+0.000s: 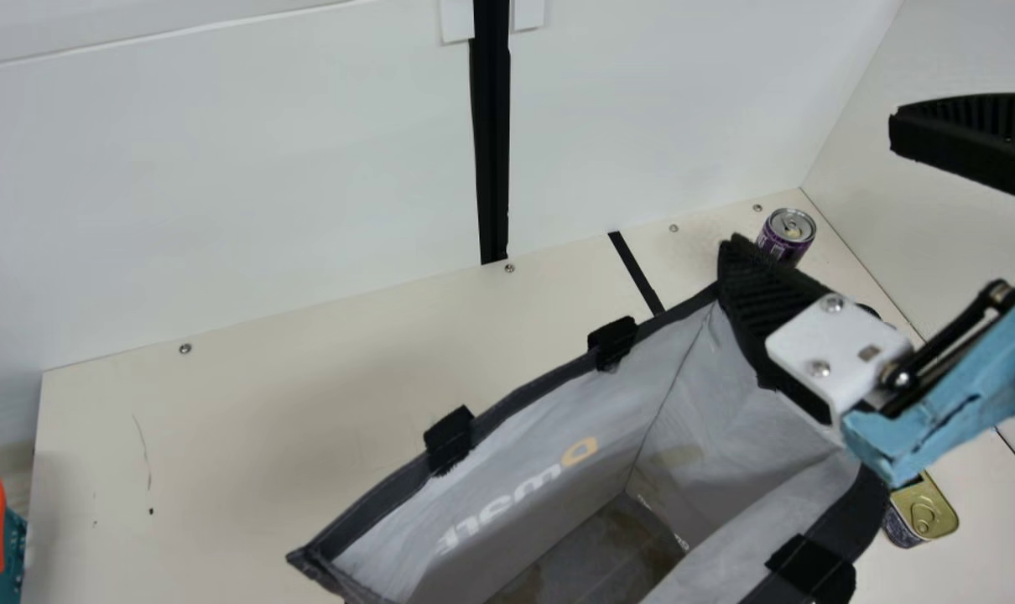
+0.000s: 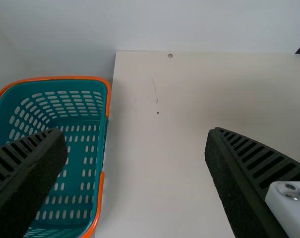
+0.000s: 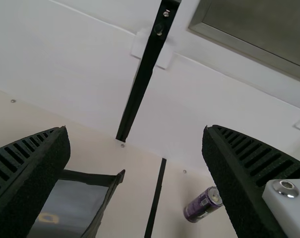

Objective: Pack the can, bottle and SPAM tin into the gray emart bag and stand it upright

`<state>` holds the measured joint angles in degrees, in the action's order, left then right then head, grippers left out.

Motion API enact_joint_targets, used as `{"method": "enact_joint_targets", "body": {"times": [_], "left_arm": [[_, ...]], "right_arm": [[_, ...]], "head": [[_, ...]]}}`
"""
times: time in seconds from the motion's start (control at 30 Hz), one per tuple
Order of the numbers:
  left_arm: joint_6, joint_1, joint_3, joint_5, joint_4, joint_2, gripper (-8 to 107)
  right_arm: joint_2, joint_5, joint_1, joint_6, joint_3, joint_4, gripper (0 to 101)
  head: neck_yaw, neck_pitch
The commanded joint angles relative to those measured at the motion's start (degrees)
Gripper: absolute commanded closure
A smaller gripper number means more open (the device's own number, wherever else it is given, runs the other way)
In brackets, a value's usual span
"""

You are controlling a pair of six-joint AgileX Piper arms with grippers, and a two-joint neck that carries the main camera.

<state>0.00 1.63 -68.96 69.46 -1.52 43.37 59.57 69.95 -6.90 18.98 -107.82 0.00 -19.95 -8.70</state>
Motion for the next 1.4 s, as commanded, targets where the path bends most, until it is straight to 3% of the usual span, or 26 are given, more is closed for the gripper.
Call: {"method": "enact_joint_targets", "body": {"times": [0.0,0.43,0.7,0.97,1.37], "left_arm": [[0.0,0.0,0.0,0.0,0.0,0.0,9],[0.0,0.0,0.0,0.0,0.0,0.0,9],[0.0,0.0,0.0,0.0,0.0,0.0,9],[0.0,0.0,0.0,0.0,0.0,0.0,9],[0.0,0.0,0.0,0.0,0.0,0.0,9]], "right_arm": [[0.7,0.0,4.4,1.3,-0.3,2.6,6],[5.4,0.0,28.2,14.0,-0.6,22.7,6],[7.1,0.0,39.2,20.3,2.2,30.4,6],[8.2,0.0,44.7,22.0,4.4,31.3,6],[8.2,0.0,46.6,20.1,8.1,25.6,6]], "head": [[0.0,-1.3],[0.0,-1.3],[0.0,-1.3],[0.0,-1.3],[0.0,-1.3]]}}
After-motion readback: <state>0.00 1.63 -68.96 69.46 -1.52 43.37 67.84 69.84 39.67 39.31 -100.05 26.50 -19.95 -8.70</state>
